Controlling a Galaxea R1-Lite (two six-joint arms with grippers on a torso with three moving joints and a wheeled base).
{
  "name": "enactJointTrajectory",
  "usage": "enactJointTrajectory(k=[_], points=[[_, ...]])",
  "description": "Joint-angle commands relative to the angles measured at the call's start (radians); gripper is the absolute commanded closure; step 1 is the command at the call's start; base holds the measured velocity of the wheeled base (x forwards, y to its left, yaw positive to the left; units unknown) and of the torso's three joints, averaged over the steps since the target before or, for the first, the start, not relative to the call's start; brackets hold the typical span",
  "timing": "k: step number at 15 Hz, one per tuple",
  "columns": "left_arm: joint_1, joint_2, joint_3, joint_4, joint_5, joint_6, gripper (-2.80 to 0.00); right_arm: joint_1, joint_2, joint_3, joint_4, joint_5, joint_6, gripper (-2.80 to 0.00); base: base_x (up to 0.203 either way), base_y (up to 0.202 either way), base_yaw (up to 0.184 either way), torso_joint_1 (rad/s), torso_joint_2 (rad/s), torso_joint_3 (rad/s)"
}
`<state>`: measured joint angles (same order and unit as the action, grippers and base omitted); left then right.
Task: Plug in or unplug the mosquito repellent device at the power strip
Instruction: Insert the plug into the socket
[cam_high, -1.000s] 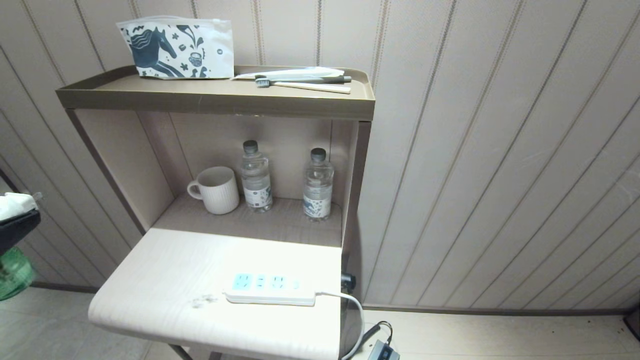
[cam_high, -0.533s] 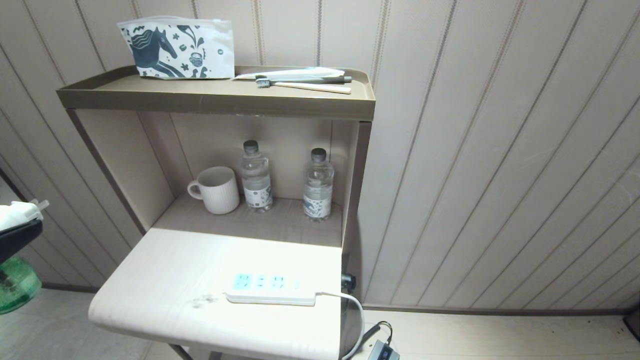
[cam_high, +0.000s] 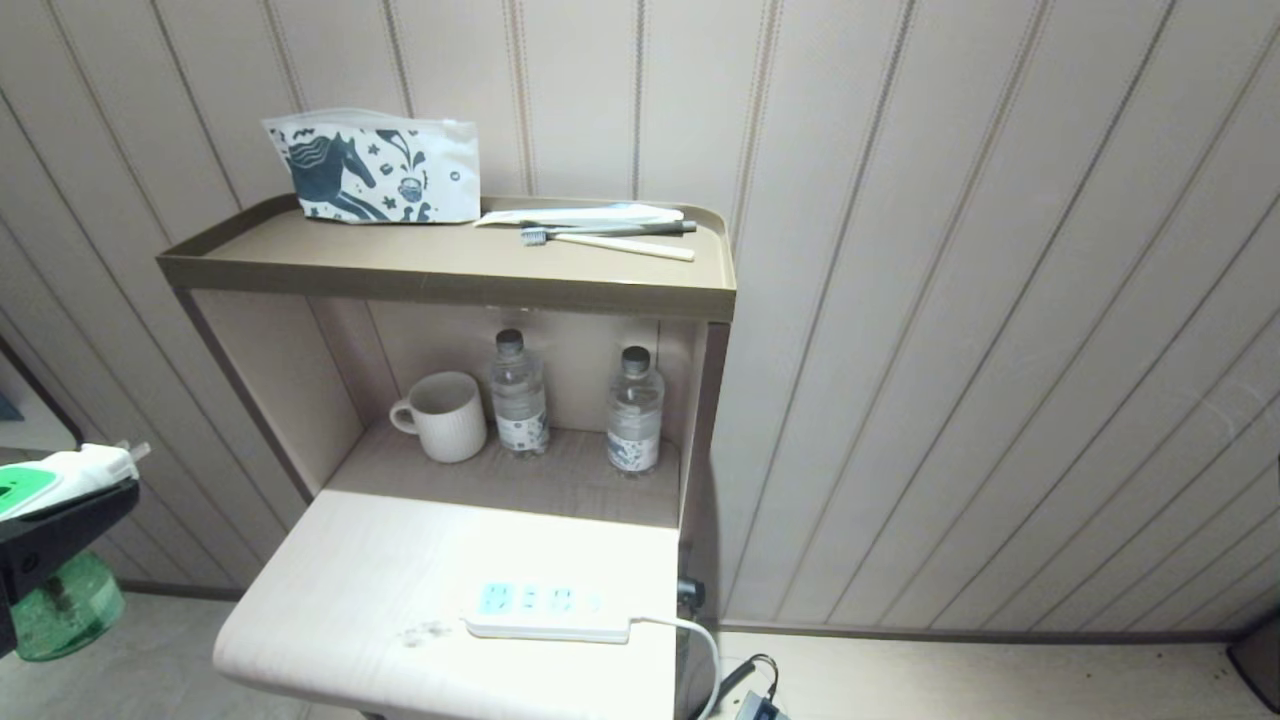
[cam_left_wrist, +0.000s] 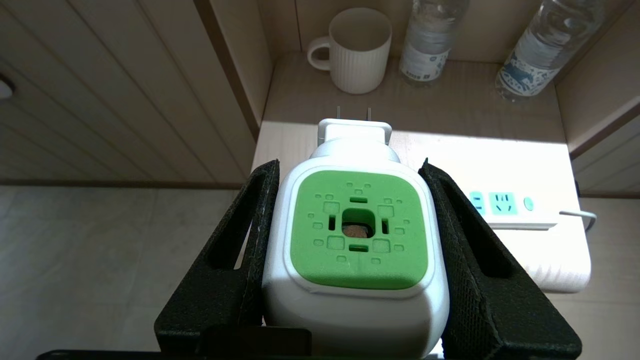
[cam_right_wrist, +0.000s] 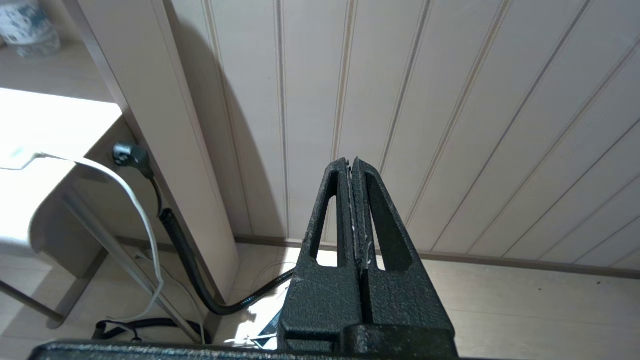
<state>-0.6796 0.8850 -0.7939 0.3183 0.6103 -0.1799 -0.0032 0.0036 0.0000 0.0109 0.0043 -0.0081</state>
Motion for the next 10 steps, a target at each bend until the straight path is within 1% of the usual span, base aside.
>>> enactJointTrajectory(k=[1, 3, 4, 5, 7, 8, 10], points=[[0.0, 0.042, 0.027, 0.002, 0.003, -0.03, 0.0, 0.0, -0.001, 0.0, 0.001, 0.0, 0.003, 0.0, 0.0, 0.0, 0.0, 0.272, -0.61, -0.329], [0.001, 0.071, 0.049, 0.009, -0.012, -0.072, 0.0, 0.0, -0.001, 0.0, 0.003, 0.0, 0.007, 0.0, 0.0, 0.0, 0.0, 0.132, -0.27, -0.141], [0.002, 0.091, 0.051, 0.032, -0.035, -0.101, 0.0, 0.0, -0.001, 0.0, 0.003, 0.0, 0.007, 0.0, 0.0, 0.0, 0.0, 0.043, -0.09, -0.052], [0.004, 0.107, 0.028, 0.096, -0.055, -0.137, 0.0, 0.0, -0.001, 0.0, 0.003, 0.0, 0.007, 0.0, 0.0, 0.0, 0.0, 0.022, -0.03, -0.027], [0.007, 0.14, -0.067, 0.243, -0.094, -0.222, 0.0, 0.0, -0.001, 0.0, 0.003, 0.0, 0.007, 0.0, 0.0, 0.0, 0.0, 0.0, 0.0, 0.0], [0.007, 0.162, -0.127, 0.322, -0.126, -0.26, 0.0, 0.0, -0.001, 0.0, 0.003, 0.0, 0.007, 0.0, 0.0, 0.0, 0.0, 0.0, 0.0, 0.0], [0.007, 0.251, -0.295, 0.507, -0.205, -0.335, 0.0, 0.0, -0.001, 0.0, 0.003, 0.0, 0.007, 0.0, 0.0, 0.0, 0.0, 0.0, 0.0, 0.0]])
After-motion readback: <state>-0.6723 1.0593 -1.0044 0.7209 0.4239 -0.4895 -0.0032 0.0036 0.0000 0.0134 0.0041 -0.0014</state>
